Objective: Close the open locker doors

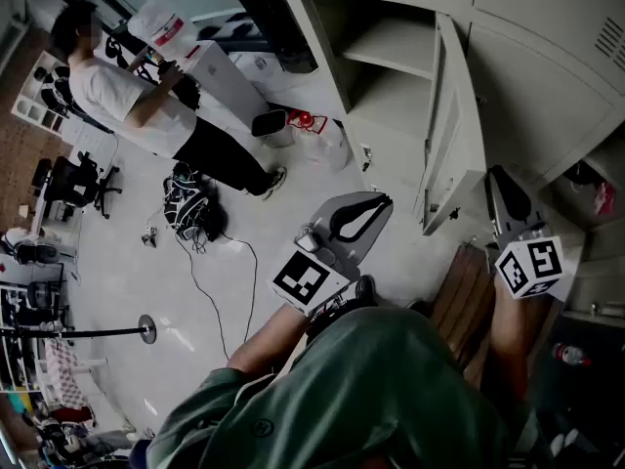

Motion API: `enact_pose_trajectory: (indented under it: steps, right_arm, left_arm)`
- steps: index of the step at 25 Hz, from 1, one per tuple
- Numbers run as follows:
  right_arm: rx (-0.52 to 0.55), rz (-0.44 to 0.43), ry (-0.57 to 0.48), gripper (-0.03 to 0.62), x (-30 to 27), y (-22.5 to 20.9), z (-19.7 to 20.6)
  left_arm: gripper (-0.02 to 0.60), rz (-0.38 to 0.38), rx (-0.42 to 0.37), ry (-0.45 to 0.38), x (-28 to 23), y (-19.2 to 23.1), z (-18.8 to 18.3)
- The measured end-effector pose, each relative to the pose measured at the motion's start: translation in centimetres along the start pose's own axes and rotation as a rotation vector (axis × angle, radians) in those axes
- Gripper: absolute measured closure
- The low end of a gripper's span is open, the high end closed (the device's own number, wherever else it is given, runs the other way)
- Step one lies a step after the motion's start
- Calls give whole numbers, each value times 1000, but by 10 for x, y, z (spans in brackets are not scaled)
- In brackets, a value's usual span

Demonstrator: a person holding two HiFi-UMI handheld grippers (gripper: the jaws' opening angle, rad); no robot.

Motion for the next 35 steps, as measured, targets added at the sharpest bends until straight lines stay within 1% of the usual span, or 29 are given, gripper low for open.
enact_pose_trajectory:
  steps: [6,11,19,23,29,31,35]
  right_arm:
    - [9,15,6,571,-35,2,1]
    - [21,30,20,571,-66,-5,3]
    - [38,87,28,571,-102,-30,7]
    - [37,120,50,571,-116,-41,15]
    - [33,137,55,571,-127,-49,18]
    - [29,133,63,571,-131,-50,21]
    - [27,76,81,571,-138,-36,27]
  left_arm:
    - [560,-42,30,5,16,34,3]
    - [560,-55,27,48,18,56,16]
    - [560,-28,7,73,4,68,25]
    - [560,-27,15,80,3,70,28]
    - [560,-25,22,94,1,69,34]
    - [560,-29,30,88,1,68,34]
    - [560,-41,37,87,6,65,34]
Point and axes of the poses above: the fingertips, and each gripper's own axes: x backward along the fingers, y to its left, z out of its underside, the point moved 1 cm from there along x, backward along the fingers, and after that the axes turned 2 degrees about -x, right-handed, at the moved point
